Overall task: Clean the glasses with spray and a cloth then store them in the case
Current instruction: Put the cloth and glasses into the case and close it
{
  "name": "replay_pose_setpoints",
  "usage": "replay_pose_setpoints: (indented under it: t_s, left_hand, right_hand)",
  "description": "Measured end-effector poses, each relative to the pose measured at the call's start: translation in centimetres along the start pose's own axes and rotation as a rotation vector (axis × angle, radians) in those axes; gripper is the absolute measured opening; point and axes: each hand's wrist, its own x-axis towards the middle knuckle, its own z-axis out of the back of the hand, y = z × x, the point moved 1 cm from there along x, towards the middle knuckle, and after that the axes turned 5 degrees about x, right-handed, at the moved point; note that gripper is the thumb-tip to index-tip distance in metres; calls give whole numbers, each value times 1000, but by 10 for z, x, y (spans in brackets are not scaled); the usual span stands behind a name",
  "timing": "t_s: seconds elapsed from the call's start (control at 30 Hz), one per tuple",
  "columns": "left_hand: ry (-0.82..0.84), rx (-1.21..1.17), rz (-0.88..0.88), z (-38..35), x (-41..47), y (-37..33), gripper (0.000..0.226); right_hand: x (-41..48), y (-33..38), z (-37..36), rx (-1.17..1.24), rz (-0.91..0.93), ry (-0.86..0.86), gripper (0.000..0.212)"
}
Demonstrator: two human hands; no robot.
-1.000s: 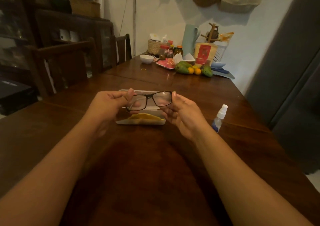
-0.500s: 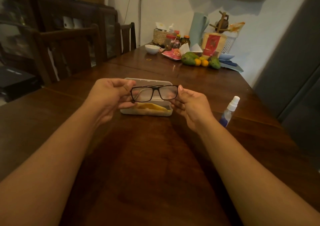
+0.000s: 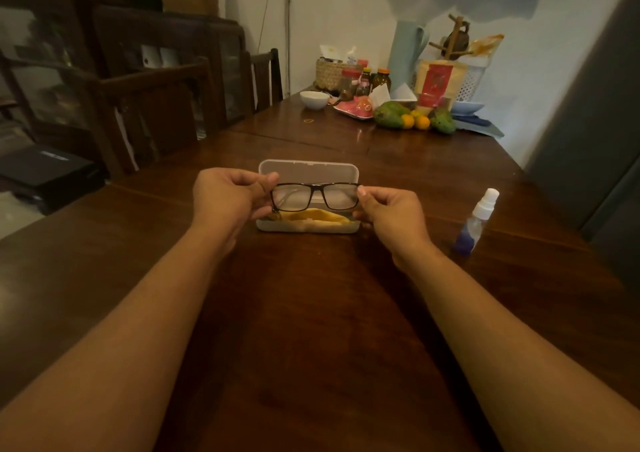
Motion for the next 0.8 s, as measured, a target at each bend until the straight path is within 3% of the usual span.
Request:
replay_pose_setpoints:
  t_s: [0.43,0.63,0.8]
  left_hand:
    - [-46,149,-72,0,10,12,11]
    - [-117,476,-176,2,20,17,18]
    - [-172,733,-285,-1,19,15,19]
  right_hand:
    - [1,-7,1,-276,201,7,19]
    - [-2,2,3,-709,254,-85,26]
    - [-2,0,2,-745,219,-26,30]
